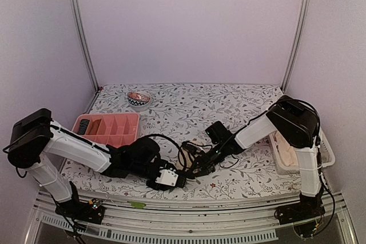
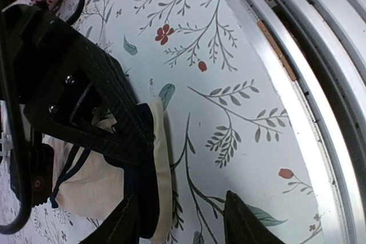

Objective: Roll the underwear
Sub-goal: Roll the underwear at the center of the board.

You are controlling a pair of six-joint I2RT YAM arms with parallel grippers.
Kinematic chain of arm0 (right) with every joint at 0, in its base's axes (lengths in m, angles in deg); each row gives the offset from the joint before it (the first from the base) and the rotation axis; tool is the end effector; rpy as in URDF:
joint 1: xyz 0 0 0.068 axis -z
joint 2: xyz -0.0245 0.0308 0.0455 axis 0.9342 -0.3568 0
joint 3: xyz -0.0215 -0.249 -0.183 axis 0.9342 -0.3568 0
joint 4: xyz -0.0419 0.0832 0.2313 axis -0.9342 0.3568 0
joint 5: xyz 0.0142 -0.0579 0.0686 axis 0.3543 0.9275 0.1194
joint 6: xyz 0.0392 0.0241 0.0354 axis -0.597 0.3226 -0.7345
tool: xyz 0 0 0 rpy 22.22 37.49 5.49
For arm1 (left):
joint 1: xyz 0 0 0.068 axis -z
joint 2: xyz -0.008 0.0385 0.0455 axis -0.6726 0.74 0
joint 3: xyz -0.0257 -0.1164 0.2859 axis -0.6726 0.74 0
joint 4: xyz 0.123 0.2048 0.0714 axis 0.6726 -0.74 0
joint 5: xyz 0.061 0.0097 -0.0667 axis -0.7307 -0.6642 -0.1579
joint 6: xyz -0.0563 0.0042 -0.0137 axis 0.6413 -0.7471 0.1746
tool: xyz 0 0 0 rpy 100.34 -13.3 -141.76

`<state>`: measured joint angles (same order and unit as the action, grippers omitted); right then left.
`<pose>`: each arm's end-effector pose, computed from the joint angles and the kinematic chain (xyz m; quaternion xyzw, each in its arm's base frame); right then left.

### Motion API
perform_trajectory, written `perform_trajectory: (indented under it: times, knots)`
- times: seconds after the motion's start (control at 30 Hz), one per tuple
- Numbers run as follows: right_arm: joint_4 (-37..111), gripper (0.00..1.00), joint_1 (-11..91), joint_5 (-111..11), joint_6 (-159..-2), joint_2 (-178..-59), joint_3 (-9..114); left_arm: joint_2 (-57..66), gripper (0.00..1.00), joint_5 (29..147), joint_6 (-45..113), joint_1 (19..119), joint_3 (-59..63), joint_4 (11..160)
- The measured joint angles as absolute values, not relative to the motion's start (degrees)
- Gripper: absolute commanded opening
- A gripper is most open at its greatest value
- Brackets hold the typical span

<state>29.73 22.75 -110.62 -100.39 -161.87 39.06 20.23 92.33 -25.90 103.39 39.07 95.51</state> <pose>0.2496 0.3177 0.1103 0.2994 -0.7502 -0.5767 0.1222 0.1308 -0.2559 0.1745 0.7745 0.4934 -0.1416 0.3696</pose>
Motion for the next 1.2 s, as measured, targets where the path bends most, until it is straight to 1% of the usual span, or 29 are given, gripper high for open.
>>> perform_trajectory:
  times: [0.07,0.1,0.23,0.3,0.33,0.4,0.5,0.53,0.63,0.73,0.8,0.9,1.03,1.13,1.2]
  knots:
    - [29.6,0.0,22.7,-110.7,-100.7,-162.0,39.2,22.2,0.45,90.9,-26.3,103.9,38.5,96.6]
    - [29.6,0.0,22.7,-110.8,-100.8,-162.0,39.2,23.4,0.41,90.2,-26.5,104.0,38.0,97.1]
    - [29.5,0.0,22.7,-110.8,-101.0,-162.0,39.2,26.5,0.18,88.0,-26.6,104.2,36.3,98.9]
    - [29.5,0.0,22.7,-110.7,-101.0,-162.0,39.2,27.7,0.09,87.2,-26.7,104.1,35.3,98.6]
    - [29.5,0.04,22.7,-110.7,-101.0,-162.0,39.2,28.1,0.06,87.0,-26.3,104.1,34.7,98.0]
    - [29.6,0.16,22.8,-110.2,-101.0,-161.7,39.1,28.2,0.0,87.1,-25.4,103.7,33.7,96.4]
    - [29.8,0.35,23.1,-108.2,-100.7,-160.5,38.3,28.2,0.0,88.5,-24.2,102.9,32.5,93.2]
    - [30.0,0.38,23.2,-107.1,-100.7,-159.7,37.8,28.2,0.0,89.1,-24.0,102.7,32.1,92.2]
    - [30.5,0.41,24.5,-103.3,-99.9,-155.3,35.0,28.2,0.0,92.5,-23.3,101.4,29.9,87.1]
    - [30.8,0.42,26.8,-97.7,-97.7,-146.7,30.2,28.6,0.0,96.9,-22.4,99.6,26.4,80.1]
    - [30.7,0.44,27.8,-93.7,-95.5,-140.3,26.7,30.4,0.0,100.6,-21.5,98.2,22.4,74.3]
    - [30.6,0.48,28.3,-86.8,-91.8,-129.8,20.3,36.4,0.0,107.7,-19.9,95.4,13.1,64.4]
    - [31.1,0.48,25.1,-77.5,-86.8,-118.7,13.3,45.2,0.0,116.2,-18.6,91.7,1.6,52.5]
    - [31.6,0.49,20.9,-71.1,-83.2,-115.1,11.6,51.9,0.0,122.9,-18.5,89.2,-6.9,42.4]
    - [31.6,0.5,18.2,-67.6,-81.1,-114.8,11.5,55.8,0.0,126.3,-18.7,88.0,-11.5,36.5]
